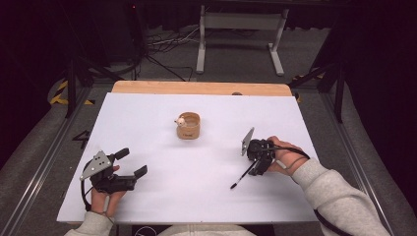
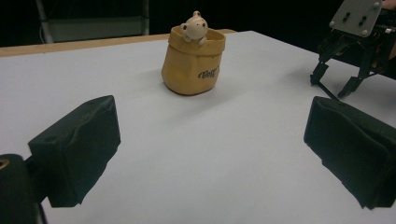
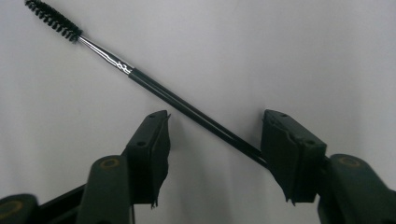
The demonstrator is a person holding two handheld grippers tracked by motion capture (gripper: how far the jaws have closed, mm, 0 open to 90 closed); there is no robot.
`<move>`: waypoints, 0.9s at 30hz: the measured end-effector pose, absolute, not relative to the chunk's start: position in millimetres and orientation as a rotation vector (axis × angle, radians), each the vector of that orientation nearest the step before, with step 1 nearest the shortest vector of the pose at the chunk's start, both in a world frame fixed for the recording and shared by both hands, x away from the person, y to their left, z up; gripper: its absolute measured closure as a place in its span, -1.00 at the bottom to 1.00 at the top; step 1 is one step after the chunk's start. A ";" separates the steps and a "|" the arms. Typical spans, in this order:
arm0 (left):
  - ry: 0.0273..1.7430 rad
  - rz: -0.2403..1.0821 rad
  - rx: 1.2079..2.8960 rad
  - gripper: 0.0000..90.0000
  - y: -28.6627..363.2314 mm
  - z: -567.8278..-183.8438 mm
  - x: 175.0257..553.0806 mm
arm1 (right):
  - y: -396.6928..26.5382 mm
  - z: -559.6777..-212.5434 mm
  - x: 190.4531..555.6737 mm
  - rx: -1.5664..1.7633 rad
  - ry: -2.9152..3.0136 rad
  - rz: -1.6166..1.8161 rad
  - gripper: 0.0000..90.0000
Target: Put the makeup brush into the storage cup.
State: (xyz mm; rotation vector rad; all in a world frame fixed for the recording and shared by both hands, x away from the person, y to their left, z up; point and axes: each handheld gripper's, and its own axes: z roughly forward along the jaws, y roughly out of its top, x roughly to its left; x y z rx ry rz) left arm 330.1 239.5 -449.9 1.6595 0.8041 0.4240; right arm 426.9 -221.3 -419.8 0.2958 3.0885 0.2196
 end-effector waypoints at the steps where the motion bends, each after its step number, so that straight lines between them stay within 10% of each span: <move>1: 0.803 0.425 1.660 -0.91 239.4 -449.9 330.0 | -220.6 -419.5 427.0 0.273 3.089 0.212 0.00; 27: 0.797 0.424 1.652 -0.89 239.8 -449.4 329.4 | -208.6 -416.7 422.4 0.176 3.131 0.085 0.88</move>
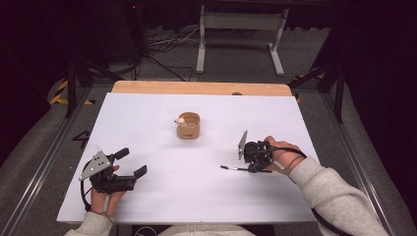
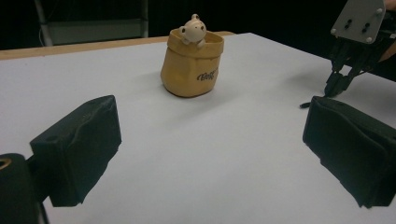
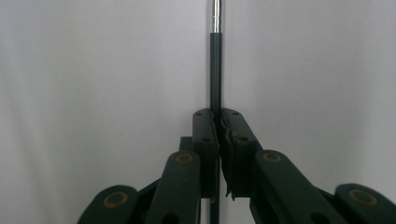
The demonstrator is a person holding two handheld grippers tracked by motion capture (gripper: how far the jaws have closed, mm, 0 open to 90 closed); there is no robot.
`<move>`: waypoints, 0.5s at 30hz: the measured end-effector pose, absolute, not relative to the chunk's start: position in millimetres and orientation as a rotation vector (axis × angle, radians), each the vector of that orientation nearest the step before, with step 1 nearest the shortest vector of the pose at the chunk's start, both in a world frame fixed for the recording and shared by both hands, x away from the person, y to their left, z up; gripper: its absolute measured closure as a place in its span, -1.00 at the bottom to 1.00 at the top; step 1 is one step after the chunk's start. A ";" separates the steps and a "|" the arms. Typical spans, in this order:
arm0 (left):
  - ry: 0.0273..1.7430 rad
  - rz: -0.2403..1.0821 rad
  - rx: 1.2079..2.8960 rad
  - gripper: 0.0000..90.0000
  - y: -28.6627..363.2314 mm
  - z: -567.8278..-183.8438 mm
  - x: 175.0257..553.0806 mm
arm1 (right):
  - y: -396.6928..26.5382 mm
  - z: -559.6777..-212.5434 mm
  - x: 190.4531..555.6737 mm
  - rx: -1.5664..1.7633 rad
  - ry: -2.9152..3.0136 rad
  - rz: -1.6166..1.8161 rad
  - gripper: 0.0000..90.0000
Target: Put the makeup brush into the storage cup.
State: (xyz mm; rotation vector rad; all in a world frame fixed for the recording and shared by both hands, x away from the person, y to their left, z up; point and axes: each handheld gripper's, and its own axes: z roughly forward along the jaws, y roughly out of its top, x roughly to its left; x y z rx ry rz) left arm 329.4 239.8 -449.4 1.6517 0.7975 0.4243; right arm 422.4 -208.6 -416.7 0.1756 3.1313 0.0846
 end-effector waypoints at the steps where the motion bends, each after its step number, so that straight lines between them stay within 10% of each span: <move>1: 0.798 0.424 1.652 -0.89 239.8 -449.4 329.5 | -208.6 -416.9 422.2 0.178 3.130 0.089 0.88; 15: 0.797 0.422 1.653 -0.90 240.3 -449.1 329.5 | -207.5 -402.4 420.6 0.221 3.106 0.188 0.89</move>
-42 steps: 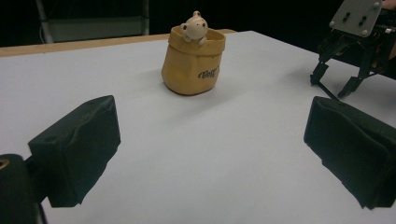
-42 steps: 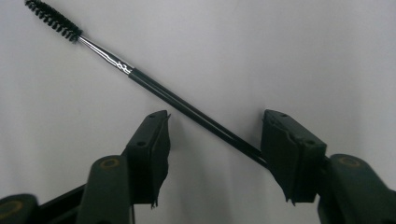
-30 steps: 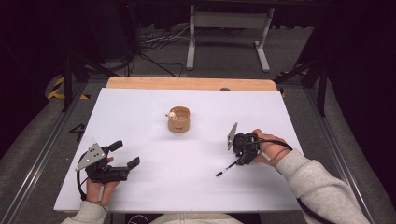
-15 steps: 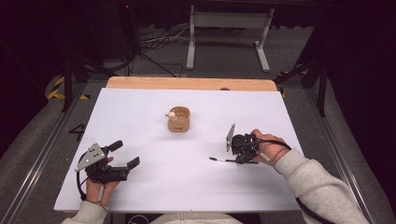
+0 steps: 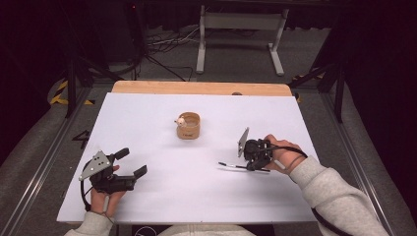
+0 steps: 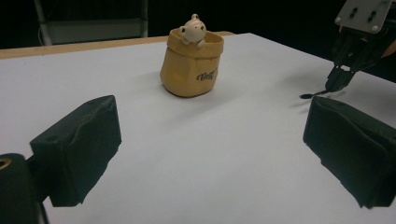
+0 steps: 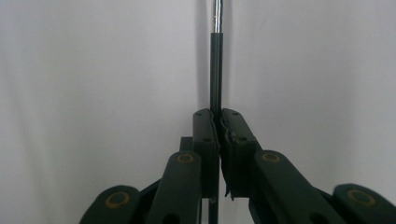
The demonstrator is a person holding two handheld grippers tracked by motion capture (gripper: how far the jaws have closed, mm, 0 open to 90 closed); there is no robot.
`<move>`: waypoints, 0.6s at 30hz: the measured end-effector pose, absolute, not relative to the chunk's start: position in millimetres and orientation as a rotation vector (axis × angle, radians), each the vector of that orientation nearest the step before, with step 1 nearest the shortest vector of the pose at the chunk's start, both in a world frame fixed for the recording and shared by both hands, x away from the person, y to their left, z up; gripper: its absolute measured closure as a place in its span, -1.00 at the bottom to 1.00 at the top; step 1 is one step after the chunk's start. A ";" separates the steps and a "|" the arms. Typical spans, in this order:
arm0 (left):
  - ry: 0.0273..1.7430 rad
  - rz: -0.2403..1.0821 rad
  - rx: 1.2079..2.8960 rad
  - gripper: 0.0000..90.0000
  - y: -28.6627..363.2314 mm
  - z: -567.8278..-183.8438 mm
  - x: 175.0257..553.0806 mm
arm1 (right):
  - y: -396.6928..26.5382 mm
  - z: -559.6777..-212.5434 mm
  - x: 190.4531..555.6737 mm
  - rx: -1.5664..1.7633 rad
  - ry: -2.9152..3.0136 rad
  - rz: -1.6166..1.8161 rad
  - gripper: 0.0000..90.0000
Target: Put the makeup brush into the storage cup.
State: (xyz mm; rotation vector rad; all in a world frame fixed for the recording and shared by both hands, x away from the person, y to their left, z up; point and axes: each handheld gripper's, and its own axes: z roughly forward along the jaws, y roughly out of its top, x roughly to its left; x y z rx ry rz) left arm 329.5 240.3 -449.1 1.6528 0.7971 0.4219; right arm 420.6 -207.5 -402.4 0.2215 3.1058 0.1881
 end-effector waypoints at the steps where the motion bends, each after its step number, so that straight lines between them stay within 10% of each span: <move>1: 0.797 0.422 1.653 -0.90 240.3 -449.1 329.4 | -207.7 -400.3 420.4 0.228 3.101 0.203 0.89; 18: 0.798 0.422 1.650 -0.89 239.7 -449.5 329.5 | -212.9 -364.1 414.7 0.285 2.942 0.612 0.89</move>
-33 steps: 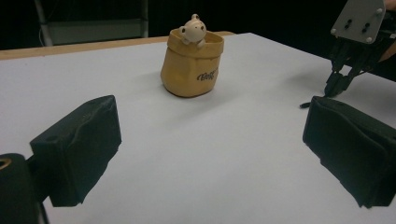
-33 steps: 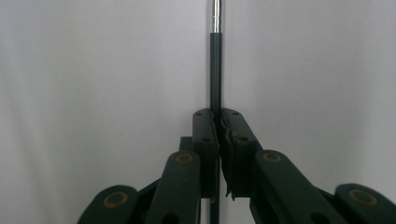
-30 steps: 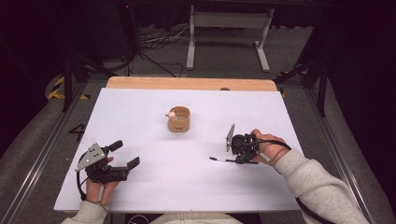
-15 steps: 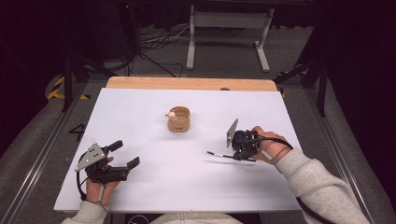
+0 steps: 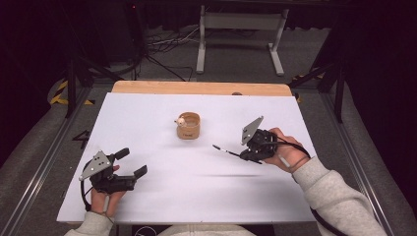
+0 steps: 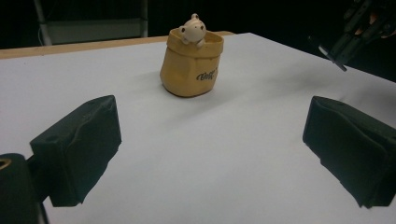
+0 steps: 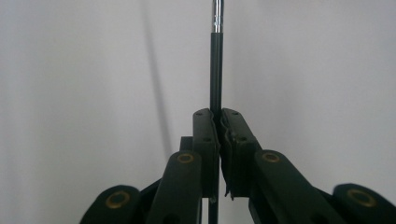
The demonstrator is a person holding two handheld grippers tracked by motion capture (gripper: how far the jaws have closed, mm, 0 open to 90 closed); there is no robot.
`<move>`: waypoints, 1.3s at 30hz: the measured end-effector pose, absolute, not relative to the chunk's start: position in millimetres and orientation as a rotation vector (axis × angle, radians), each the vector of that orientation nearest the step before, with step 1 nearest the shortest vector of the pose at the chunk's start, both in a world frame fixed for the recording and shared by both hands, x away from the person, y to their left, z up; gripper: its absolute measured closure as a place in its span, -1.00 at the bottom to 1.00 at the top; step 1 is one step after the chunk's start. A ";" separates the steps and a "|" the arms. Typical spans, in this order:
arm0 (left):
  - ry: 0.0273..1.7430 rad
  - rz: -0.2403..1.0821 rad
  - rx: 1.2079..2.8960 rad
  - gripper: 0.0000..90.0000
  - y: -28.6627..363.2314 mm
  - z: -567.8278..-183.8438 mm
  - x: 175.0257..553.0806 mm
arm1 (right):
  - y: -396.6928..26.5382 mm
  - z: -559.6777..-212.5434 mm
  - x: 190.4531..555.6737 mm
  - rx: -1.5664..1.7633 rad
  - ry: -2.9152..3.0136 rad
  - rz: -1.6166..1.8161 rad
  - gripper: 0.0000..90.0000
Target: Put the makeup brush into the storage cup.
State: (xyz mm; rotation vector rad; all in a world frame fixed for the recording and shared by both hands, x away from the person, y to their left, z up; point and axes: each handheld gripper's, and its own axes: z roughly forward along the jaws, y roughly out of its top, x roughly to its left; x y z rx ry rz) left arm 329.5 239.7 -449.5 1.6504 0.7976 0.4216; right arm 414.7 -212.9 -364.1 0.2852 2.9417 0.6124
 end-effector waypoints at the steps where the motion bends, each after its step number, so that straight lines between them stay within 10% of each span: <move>1: 0.798 0.422 1.650 -0.89 239.7 -449.5 329.5 | -213.6 -362.4 414.4 0.280 2.924 0.649 0.89; 39: 0.775 0.441 1.651 -0.91 238.9 -448.3 328.6 | -229.1 -359.9 391.9 0.428 2.471 1.435 0.89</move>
